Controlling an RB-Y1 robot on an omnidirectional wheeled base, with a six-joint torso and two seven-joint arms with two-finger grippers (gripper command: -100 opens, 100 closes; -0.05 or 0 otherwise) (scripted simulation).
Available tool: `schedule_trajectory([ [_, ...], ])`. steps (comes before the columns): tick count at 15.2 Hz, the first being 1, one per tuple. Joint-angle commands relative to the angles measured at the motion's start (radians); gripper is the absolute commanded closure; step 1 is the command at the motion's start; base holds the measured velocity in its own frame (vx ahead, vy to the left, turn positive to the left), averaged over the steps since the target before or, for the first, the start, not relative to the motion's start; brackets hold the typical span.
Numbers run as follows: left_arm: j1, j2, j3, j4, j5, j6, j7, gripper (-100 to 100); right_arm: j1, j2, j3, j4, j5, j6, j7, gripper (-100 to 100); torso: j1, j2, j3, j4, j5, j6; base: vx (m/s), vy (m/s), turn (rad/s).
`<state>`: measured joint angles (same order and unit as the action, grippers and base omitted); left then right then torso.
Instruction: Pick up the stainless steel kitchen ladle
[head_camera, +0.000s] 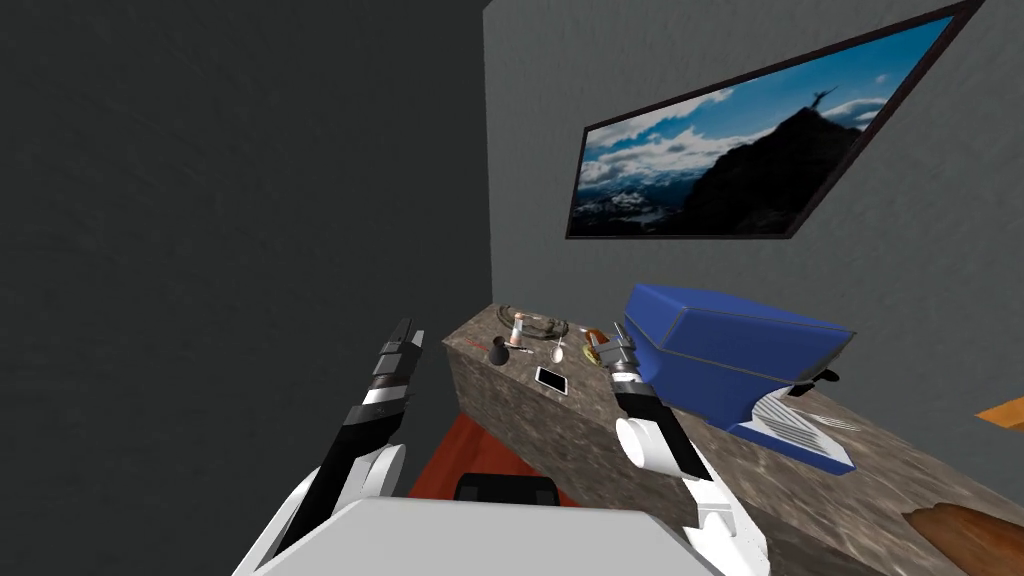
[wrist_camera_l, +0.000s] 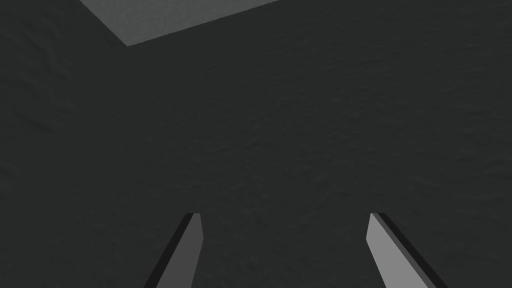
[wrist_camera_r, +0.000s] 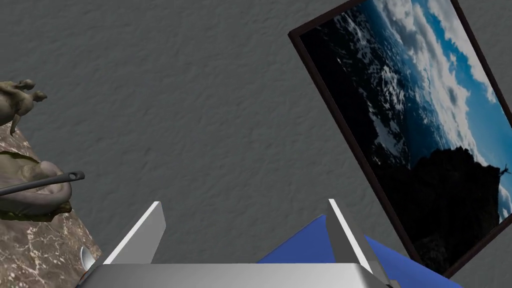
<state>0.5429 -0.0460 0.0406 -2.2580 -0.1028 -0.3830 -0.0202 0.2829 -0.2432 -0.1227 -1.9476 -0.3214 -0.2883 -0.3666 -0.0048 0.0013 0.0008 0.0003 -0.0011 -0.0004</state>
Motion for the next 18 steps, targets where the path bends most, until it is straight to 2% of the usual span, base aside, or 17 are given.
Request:
schedule_trajectory([
  [1,0.0,0.0,0.0,0.0,0.0,0.0,0.0,0,-0.031,-0.014,-0.015,0.043,-0.049,0.026,-0.05,-100,0.0,0.0,0.0,0.0,0.0,0.0,-0.047,-0.067,0.248],
  [3,0.0,0.0,0.0,0.0,0.0,0.0,0.0,0,-0.031,-0.014,-0.015,0.043,-0.049,0.026,-0.068,-100,-0.001,0.001,0.0,0.0,0.0,0.0,-0.041,-0.064,0.139],
  [4,0.0,0.0,0.0,0.0,0.0,0.0,0.0,0,-0.057,-0.025,-0.027,0.077,-0.087,0.046,-0.105,-100,0.0,0.0,0.0,0.0,0.0,0.001,-0.043,-0.055,0.129],
  [5,0.0,0.0,0.0,0.0,0.0,0.0,0.0,0,-0.057,-0.025,-0.027,0.077,-0.087,0.046,-0.114,-100,0.0,0.0,0.0,0.0,0.0,0.0,-0.047,-0.061,0.158],
  [6,0.0,0.0,0.0,0.0,0.0,0.0,0.0,0,-0.083,-0.034,-0.04,0.111,-0.124,0.067,-0.141,-100,-0.001,0.0,0.0,0.0,0.0,0.0,-0.052,-0.063,0.23],
  [7,0.0,0.0,0.0,0.0,0.0,0.0,0.0,0,-0.083,-0.034,-0.04,0.111,-0.125,0.067,-0.162,-100,-0.001,0.0,0.0,0.0,0.0,0.0,-0.047,-0.064,0.22],
  [8,0.0,0.0,0.0,0.0,0.0,0.0,0.0,0,-0.109,-0.043,-0.053,0.146,-0.161,0.089,-0.185,-100,-0.001,0.0,0.0,0.0,0.0,0.0,-0.056,-0.077,0.24],
  [10,0.0,0.0,0.0,0.0,0.0,0.0,0.0,0,-0.109,-0.043,-0.053,0.146,-0.164,0.089,-0.211,-100,-0.002,0.001,0.0,0.0,0.0,0.0,-0.044,-0.074,0.131],
  [11,0.0,0.0,0.0,0.0,0.0,0.0,0.0,0,-0.135,-0.052,-0.066,0.182,-0.204,0.111,-0.243,-100,-0.001,0.0,0.0,0.0,0.0,0.001,-0.042,-0.059,0.158],
  [13,0.0,0.0,0.0,0.0,0.0,0.0,0.0,0,-0.135,-0.052,-0.066,0.182,-0.204,0.111,-0.26,-100,-0.001,0.0,0.0,0.0,0.0,0.0,-0.041,-0.045,0.129],
  [14,0.0,0.0,0.0,0.0,0.0,0.0,0.0,0,-0.162,-0.06,-0.079,0.218,-0.244,0.133,-0.297,-100,0.0,-0.001,0.0,0.0,0.0,0.0,-0.034,-0.038,0.164],
  [15,0.0,0.0,0.0,0.0,0.0,0.0,0.0,0,-0.162,-0.06,-0.079,0.218,-0.244,0.133,-0.309,-100,0.001,-0.001,0.0,0.0,0.0,0.0,-0.042,-0.051,0.204],
  [16,0.0,0.0,0.0,0.0,0.0,0.0,0.0,0,-0.188,-0.067,-0.092,0.254,-0.279,0.155,-0.332,-100,0.0,-0.001,0.0,0.0,0.0,0.0,-0.057,-0.065,0.259],
  [18,0.0,0.0,0.0,0.0,0.0,0.0,0.0,0,-0.188,-0.067,-0.092,0.254,-0.284,0.155,-0.359,-100,-0.001,0.0,0.0,0.0,0.0,0.0,-0.046,-0.063,0.141],
])
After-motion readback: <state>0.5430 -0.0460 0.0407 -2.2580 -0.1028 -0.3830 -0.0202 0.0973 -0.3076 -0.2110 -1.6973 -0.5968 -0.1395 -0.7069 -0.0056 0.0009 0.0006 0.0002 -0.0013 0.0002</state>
